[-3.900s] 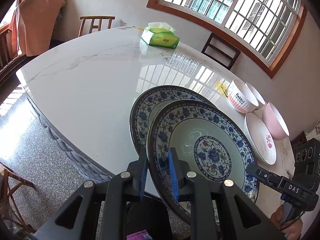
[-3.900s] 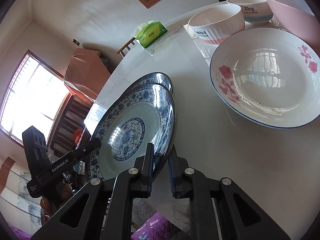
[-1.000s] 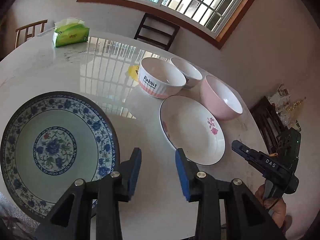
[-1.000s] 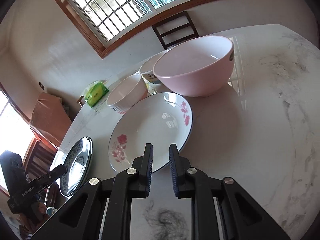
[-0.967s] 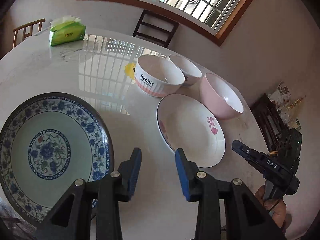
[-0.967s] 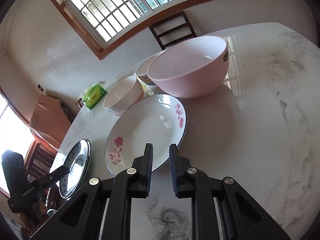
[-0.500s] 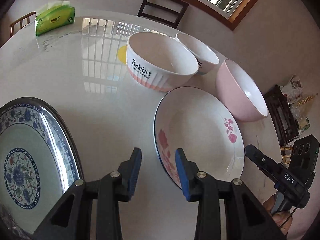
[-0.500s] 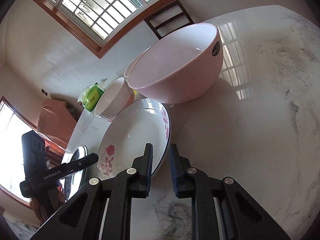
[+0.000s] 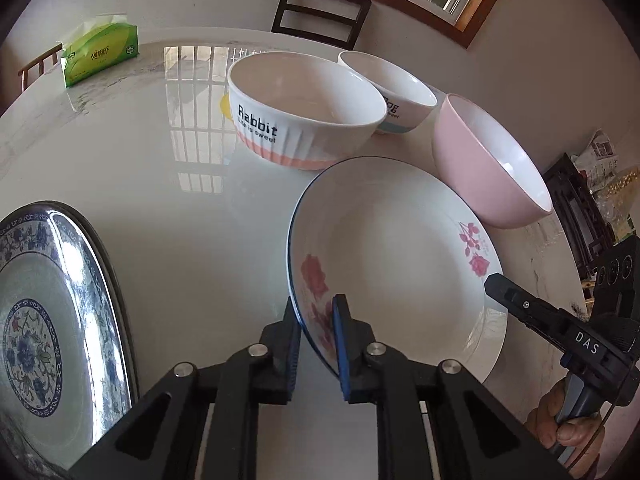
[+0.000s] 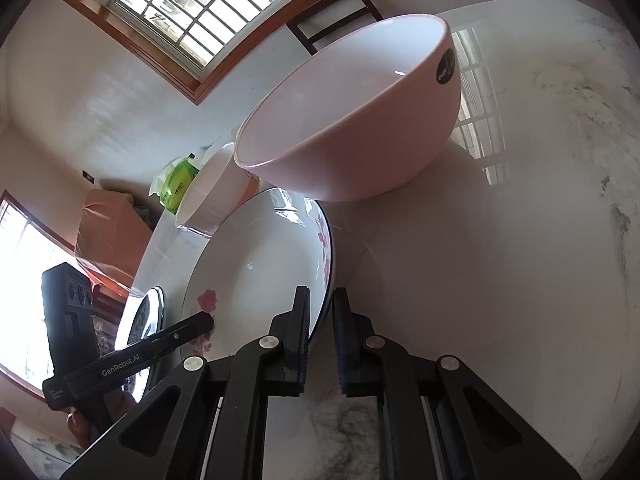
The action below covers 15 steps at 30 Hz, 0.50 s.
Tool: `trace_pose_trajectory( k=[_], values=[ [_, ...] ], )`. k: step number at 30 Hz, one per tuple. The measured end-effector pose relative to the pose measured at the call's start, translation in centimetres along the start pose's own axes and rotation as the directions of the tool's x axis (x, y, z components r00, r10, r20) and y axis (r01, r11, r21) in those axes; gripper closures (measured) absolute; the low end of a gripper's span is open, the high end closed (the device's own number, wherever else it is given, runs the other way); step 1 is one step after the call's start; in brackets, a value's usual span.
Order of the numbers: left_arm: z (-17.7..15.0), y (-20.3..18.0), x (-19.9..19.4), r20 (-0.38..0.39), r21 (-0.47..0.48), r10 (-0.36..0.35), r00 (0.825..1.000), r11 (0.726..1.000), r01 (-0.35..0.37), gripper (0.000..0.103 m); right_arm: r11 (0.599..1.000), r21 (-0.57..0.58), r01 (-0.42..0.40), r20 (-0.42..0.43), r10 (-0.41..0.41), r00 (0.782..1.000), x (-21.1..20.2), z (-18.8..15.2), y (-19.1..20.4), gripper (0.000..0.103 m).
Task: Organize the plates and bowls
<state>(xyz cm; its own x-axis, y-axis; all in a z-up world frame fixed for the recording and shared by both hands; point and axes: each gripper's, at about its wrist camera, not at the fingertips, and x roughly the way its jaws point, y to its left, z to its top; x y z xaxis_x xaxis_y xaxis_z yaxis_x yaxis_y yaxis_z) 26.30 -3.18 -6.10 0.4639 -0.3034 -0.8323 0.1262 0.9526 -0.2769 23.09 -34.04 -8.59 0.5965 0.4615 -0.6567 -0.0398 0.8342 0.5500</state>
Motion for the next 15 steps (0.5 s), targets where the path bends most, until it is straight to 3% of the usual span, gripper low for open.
trace_pose_trajectory(
  k=[7, 15],
  values=[
    [-2.1, -1.5, -1.9, 0.037, 0.027, 0.018, 0.999, 0.999, -0.019, 0.088, 1.000, 0.027, -0.013, 0.008, 0.012, 1.000, -1.0, -1.0, -0.8, 0.092],
    [-4.1, -0.8, -4.8, 0.065, -0.009, 0.009, 0.998, 1.000, -0.008, 0.089, 0.998, 0.034, -0.045, 0.032, 0.044, 0.999, -2.7, -2.7, 0.2, 0.091]
  ],
)
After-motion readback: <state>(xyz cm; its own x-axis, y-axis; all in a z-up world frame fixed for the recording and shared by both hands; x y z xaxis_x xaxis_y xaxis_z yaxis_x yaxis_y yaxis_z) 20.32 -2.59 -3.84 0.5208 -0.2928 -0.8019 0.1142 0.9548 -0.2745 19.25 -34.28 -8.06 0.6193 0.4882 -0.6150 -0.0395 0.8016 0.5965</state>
